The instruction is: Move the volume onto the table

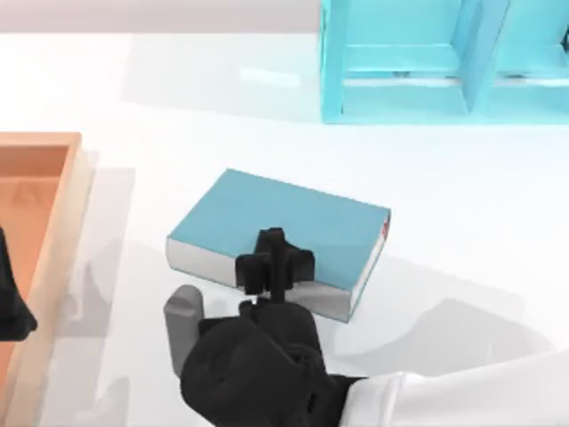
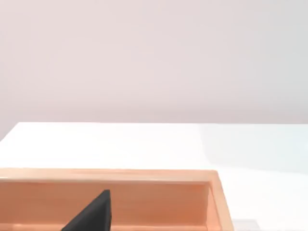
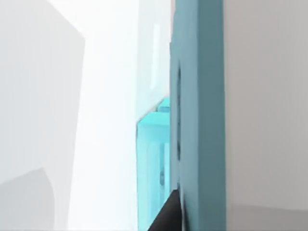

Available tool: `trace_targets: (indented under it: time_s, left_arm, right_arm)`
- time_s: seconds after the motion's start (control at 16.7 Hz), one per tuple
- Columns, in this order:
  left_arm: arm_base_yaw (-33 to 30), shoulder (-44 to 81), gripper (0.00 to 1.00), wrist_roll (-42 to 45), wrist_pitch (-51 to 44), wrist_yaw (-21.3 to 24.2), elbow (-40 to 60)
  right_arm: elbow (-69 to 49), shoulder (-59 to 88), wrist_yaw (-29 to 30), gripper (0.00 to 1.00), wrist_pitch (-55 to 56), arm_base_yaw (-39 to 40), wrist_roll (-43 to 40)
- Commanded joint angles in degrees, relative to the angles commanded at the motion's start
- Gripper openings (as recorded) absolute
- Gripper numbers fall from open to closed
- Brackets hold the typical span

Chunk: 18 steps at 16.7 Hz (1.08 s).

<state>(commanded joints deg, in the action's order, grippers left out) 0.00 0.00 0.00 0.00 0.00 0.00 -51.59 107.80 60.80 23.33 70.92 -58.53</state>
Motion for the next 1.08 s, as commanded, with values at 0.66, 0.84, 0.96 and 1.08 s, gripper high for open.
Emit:
trace_targets:
  time_s: [0.66,0.84,0.96,1.08]
  left_arm:
    - [0.0,0.0,1.0,0.0,0.0,0.0,0.0]
    - [0.0,0.0,1.0,0.0,0.0,0.0,0.0]
    - [0.0,0.0,1.0,0.0,0.0,0.0,0.0]
    - [0.0,0.0,1.0,0.0,0.0,0.0,0.0]
  right_arm:
    - [0.2,-0.4,0.8,0.0,-1.0,0.9,0.7]
    - [0.5,0.8,0.7,0.0,0.0,0.7,1.0]
    - [1.0,2.3,0.7,0.0,2.3,0.7,1.0]
    - [1.6,3.9,0.7,0.0,4.7,0.7,1.0]
